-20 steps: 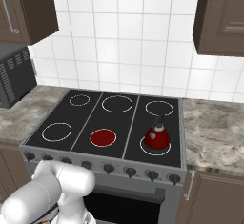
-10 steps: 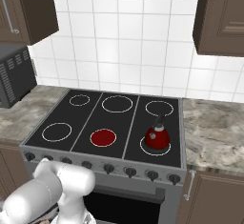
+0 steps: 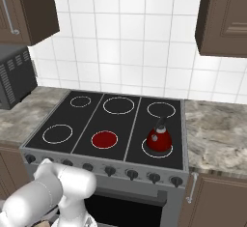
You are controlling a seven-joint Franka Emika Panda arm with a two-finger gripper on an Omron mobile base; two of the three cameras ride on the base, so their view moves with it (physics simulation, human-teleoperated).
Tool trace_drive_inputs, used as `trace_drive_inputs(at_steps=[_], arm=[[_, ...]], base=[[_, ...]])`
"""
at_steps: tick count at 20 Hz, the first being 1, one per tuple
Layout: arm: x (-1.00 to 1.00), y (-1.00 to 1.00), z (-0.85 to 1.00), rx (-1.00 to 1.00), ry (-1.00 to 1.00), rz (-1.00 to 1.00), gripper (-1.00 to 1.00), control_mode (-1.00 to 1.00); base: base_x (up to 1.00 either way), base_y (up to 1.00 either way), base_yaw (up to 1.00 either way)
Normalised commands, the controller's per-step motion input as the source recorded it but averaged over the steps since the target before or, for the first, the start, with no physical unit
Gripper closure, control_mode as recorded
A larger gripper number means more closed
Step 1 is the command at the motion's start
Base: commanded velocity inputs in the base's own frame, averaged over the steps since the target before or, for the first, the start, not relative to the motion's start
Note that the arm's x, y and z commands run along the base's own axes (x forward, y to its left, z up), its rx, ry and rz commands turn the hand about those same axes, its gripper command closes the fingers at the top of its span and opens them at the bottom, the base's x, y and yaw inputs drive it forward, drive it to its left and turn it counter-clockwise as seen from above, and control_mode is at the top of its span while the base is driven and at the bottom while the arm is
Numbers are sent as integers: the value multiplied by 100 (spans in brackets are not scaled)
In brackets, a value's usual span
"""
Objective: Turn off the front center burner of the stove.
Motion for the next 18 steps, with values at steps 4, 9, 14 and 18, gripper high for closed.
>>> trace_drive_inputs(at_steps=[4, 9, 14, 18], arm=[[18, 0, -24, 2, 0, 8, -100, -100], [25, 0, -30, 3, 3, 8, -100, -100], [14, -5, -18, 7, 0, 8, -100, -100], [1, -26, -9, 9, 0, 7, -100, -100]], base=[[0, 0, 0], [0, 0, 0], [0, 0, 0], [0, 0, 0]])
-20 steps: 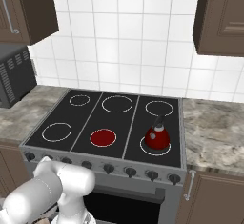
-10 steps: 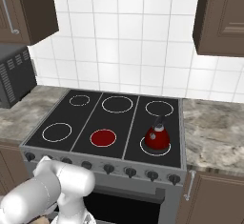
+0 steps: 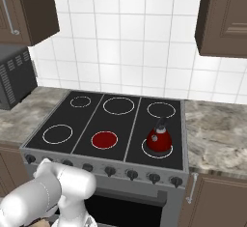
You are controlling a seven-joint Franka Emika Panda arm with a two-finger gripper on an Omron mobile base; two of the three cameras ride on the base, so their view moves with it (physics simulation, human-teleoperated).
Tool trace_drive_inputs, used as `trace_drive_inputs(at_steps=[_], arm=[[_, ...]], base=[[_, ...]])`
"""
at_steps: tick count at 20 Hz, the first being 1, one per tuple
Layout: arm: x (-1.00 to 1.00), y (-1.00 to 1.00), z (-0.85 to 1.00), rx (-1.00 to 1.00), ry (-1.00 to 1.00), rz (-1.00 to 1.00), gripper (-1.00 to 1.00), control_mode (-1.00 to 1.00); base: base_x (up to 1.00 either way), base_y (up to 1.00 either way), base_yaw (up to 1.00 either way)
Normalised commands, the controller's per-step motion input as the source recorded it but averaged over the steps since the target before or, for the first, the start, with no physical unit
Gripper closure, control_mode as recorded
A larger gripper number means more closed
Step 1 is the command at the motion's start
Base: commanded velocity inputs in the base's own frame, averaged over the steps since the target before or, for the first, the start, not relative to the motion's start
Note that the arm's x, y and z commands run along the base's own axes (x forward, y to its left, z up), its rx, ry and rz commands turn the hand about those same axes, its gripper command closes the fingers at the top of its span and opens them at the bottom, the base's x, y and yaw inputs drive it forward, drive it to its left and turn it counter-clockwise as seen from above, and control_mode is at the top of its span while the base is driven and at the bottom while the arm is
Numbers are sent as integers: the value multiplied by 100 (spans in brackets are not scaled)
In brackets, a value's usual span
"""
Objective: Turn off the front center burner of the stove.
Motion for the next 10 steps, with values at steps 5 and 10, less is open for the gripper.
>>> trace_drive_inputs(at_steps=[5, 10], arm=[[6, -32, -12, 12, 1, 5, -100, -100], [7, -39, -18, 15, 3, 5, -100, -100]], base=[[0, 0, 0], [0, 0, 0]])
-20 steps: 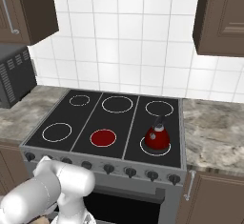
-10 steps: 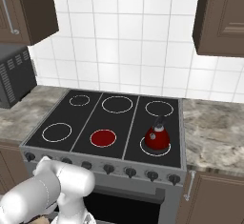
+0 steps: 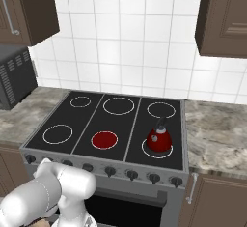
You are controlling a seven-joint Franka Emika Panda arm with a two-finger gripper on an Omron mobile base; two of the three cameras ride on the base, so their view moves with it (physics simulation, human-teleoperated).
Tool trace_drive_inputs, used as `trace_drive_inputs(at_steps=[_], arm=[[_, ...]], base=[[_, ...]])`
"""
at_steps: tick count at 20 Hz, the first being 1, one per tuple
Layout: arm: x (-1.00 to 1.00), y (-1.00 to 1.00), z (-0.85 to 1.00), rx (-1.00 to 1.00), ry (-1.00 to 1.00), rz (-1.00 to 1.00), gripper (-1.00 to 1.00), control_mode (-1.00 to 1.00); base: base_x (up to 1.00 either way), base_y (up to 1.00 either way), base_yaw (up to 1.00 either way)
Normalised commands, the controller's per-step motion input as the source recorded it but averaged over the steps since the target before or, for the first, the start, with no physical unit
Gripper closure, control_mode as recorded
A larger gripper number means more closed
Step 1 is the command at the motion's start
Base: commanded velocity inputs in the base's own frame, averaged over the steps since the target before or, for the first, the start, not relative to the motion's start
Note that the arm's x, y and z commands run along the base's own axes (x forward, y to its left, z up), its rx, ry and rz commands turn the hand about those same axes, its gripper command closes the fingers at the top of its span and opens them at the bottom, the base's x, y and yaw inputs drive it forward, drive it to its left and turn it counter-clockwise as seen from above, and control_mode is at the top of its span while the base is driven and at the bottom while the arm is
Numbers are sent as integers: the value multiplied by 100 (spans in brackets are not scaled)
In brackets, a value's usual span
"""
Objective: Turn off the front center burner of the stove.
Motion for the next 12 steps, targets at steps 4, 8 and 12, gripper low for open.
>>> trace_drive_inputs(at_steps=[4, 8, 12], arm=[[10, -41, -13, 14, 0, 5, 100, -100], [15, -47, -11, 14, 0, 6, 100, -100], [18, -56, -13, 13, 0, 7, 100, -100]], base=[[0, 0, 0], [0, 0, 0], [0, 0, 0]])
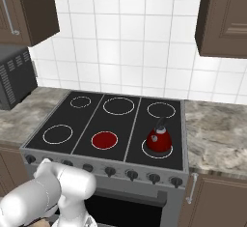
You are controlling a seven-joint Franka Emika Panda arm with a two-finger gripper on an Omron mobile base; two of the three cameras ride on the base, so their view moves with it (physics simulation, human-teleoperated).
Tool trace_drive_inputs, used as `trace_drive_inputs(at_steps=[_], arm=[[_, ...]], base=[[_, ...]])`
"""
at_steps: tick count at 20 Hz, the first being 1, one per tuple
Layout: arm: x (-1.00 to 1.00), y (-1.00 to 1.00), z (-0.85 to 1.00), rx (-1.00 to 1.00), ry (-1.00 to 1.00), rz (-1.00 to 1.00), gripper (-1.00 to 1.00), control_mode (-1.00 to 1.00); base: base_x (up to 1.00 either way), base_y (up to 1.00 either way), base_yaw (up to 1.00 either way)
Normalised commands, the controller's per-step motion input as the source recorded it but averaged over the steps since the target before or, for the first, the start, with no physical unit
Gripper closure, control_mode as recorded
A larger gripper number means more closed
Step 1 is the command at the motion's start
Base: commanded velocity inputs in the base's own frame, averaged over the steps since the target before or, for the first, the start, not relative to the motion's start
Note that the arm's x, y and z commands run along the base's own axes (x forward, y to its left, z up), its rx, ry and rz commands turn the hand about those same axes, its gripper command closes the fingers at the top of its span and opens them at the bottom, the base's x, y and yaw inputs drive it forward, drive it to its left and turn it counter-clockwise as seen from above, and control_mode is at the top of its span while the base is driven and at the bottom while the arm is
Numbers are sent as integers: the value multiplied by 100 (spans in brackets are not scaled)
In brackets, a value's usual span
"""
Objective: Turn off the front center burner of the stove.
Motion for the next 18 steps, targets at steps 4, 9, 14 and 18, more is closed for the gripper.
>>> trace_drive_inputs(at_steps=[4, 9, 14, 18], arm=[[5, -64, -7, 15, 0, 6, 100, -100], [0, -61, -2, 19, 0, 4, 100, -100], [1, -56, -1, 25, 0, 0, 100, -100], [16, -54, 0, 26, 0, 0, 100, -100]], base=[[0, 0, 0], [0, 0, 0], [0, 0, 0], [0, 0, 0]])
